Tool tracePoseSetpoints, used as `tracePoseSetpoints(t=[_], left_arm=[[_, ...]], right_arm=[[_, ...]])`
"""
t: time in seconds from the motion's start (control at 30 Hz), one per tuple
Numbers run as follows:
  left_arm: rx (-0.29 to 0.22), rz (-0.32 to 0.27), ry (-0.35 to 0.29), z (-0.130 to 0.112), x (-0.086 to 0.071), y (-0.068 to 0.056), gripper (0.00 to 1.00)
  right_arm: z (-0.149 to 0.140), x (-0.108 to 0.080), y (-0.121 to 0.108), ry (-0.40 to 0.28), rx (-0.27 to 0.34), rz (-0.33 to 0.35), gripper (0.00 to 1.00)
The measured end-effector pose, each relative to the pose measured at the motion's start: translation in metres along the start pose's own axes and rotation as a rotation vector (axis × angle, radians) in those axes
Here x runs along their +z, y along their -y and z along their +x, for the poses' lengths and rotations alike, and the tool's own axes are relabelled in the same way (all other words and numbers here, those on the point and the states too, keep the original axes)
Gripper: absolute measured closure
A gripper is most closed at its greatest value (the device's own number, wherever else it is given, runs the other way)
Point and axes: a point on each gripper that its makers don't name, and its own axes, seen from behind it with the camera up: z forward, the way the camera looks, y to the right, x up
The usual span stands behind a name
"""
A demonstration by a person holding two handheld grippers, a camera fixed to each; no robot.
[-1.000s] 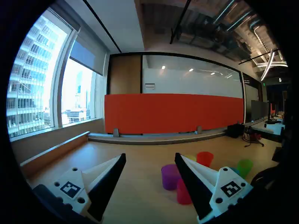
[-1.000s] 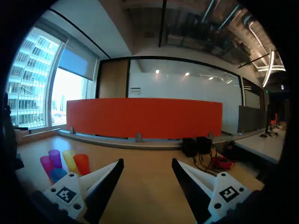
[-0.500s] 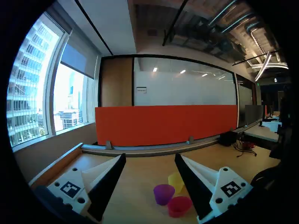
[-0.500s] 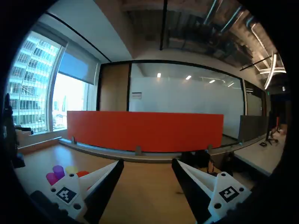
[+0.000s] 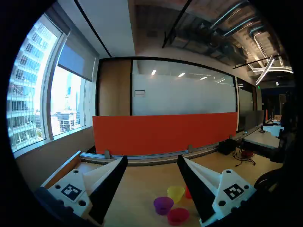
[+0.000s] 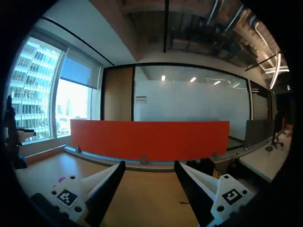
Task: Pour water
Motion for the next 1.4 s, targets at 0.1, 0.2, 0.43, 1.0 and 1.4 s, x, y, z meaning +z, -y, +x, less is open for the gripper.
tracePoseSetpoints(t=[0.1, 0.2, 0.43, 1.0, 1.4], left_arm=[[0.000, -0.013, 0.007, 0.000, 0.002, -0.001, 0.03], [-0.007, -0.022, 0.004, 0.003, 0.003, -0.002, 0.03], [-0.016, -0.098, 0.007, 0.006, 0.005, -0.019, 0.03], [-0.017, -0.358, 0.009, 0.005, 0.001, -0.077, 0.03], [0.029, -0.498, 0.062, -0.014, -0.008, -0.108, 0.03]], right_arm=[[0.000, 0.001, 0.001, 0.007, 0.006, 0.009, 0.00], [0.003, 0.002, 0.000, 0.005, 0.010, 0.016, 0.00], [0.008, 0.004, 0.007, -0.001, -0.009, 0.068, 0.00], [0.015, -0.007, 0.071, -0.004, -0.054, 0.373, 0.00], [0.007, -0.011, 0.089, 0.034, -0.045, 0.493, 0.00]])
